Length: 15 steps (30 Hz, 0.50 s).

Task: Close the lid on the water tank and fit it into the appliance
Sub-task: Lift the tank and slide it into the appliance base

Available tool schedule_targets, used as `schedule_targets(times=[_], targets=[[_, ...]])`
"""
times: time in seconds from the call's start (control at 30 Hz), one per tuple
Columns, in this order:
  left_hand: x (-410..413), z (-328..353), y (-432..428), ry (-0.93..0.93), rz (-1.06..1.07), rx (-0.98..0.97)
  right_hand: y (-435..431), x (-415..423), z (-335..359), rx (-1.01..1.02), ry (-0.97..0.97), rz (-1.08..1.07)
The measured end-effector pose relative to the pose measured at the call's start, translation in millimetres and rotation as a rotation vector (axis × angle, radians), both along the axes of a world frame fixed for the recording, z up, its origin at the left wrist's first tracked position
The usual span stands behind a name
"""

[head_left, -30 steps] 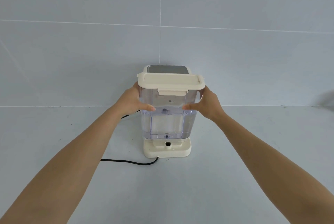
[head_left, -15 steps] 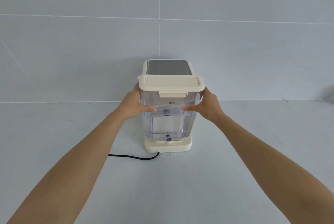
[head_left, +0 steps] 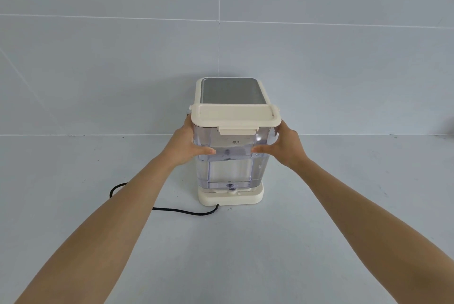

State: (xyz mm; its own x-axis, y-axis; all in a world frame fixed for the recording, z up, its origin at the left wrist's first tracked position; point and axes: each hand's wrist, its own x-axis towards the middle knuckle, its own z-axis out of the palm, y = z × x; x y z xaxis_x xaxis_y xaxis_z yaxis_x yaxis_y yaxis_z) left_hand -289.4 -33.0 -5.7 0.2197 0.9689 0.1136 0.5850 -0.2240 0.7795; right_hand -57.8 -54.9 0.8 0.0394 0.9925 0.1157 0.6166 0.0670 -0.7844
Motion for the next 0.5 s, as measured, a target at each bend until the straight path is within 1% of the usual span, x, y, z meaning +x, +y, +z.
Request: schedule_targets(times=[0.2, 0.5], targets=[[1.0, -2.5, 1.0, -0.006, 0.002, -0.004, 1.7, 2.1, -2.2, 0.003, 0.011, 0.01], [2.6, -6.3, 2.4, -0.062, 0.002, -0.03, 4.7, 4.9, -0.9, 0.036, 0.001, 0.045]])
